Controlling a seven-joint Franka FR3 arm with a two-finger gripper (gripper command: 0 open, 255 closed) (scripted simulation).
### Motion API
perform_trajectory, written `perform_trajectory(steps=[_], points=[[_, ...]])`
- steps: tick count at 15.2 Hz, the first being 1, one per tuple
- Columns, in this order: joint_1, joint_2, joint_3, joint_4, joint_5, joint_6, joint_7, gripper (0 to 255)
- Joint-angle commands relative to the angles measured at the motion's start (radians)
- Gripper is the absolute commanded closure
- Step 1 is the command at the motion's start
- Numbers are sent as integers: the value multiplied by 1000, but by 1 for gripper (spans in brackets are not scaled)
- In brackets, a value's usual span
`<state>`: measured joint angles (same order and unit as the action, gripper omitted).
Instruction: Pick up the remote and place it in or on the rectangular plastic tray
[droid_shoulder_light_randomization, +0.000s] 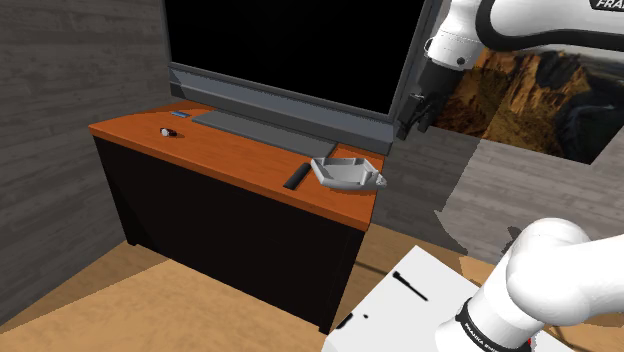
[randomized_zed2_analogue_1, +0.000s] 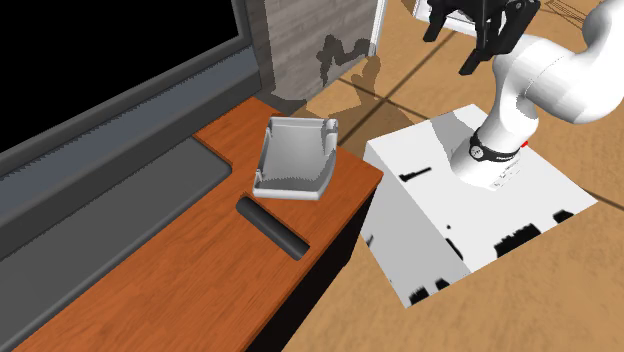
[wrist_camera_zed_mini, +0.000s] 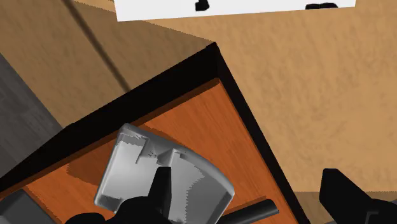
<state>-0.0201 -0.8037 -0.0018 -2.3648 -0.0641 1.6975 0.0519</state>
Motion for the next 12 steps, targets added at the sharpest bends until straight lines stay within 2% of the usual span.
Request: perform_trajectory(steps=[1, 6, 12], points=[[0, 0, 0, 0, 0, 0, 0, 0], [-32, 144, 73, -5, 52, 131, 202, 0], [-73, 354, 147, 45, 86, 276, 436, 0]])
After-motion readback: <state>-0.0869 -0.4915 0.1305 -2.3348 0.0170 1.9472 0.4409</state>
